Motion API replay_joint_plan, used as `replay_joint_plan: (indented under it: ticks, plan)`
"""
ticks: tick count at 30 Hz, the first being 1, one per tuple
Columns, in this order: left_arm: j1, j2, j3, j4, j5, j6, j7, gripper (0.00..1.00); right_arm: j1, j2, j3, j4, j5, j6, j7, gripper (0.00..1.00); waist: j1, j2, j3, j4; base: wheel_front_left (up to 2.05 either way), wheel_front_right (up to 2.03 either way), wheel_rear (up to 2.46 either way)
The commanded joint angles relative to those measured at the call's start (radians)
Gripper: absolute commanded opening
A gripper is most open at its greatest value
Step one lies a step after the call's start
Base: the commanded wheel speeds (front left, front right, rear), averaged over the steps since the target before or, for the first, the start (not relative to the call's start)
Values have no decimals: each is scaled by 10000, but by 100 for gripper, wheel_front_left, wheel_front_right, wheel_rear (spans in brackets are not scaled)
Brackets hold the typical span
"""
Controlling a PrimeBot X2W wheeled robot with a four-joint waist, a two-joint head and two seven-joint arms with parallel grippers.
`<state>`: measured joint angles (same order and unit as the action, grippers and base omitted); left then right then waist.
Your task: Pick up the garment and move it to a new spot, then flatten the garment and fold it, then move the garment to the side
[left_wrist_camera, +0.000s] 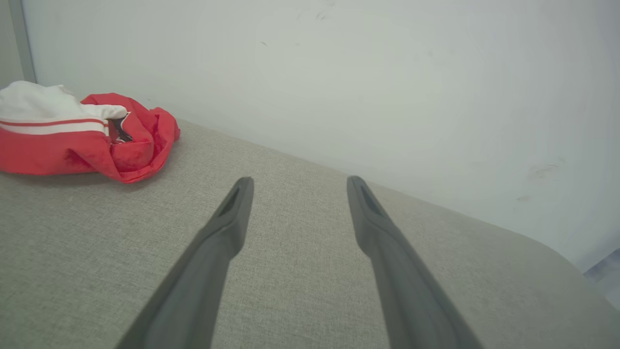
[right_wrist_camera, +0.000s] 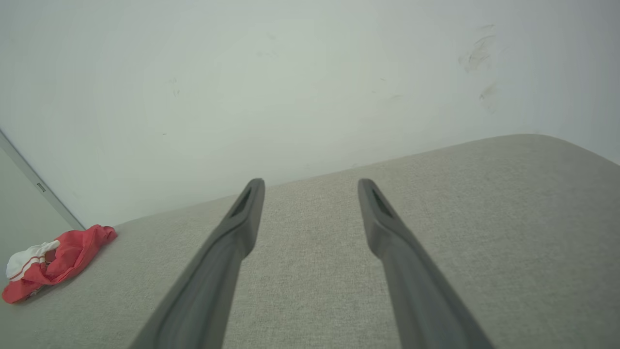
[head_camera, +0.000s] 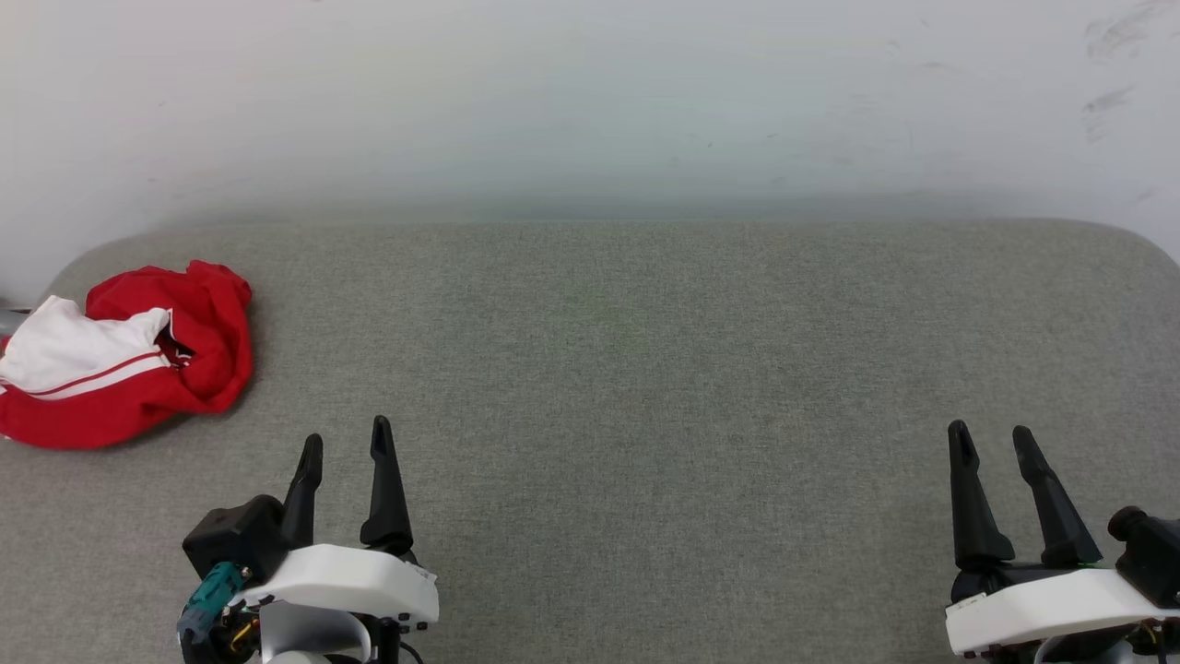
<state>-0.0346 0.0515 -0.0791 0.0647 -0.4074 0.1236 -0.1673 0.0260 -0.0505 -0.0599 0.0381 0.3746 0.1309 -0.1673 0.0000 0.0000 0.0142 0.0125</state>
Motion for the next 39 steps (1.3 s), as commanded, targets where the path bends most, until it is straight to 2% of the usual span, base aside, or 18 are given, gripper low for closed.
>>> replay_joint_plan:
  ticks: [1,13,39]
  plan:
    - [30,46,-43,-134,287,43,-92,100,31,-1,8,-149,-294,-2,-87,100,0,0,0,5,0,0,0]
    - [146,71,-323,-215,1415,264,-367,100,181,1,59,-327,-1448,-2,-370,100,0,0,-29,20,0,0,0]
    - [293,33,-436,-50,3210,308,-858,100,415,6,1,-509,-2993,-4,-858,100,0,0,18,89,0,0,0]
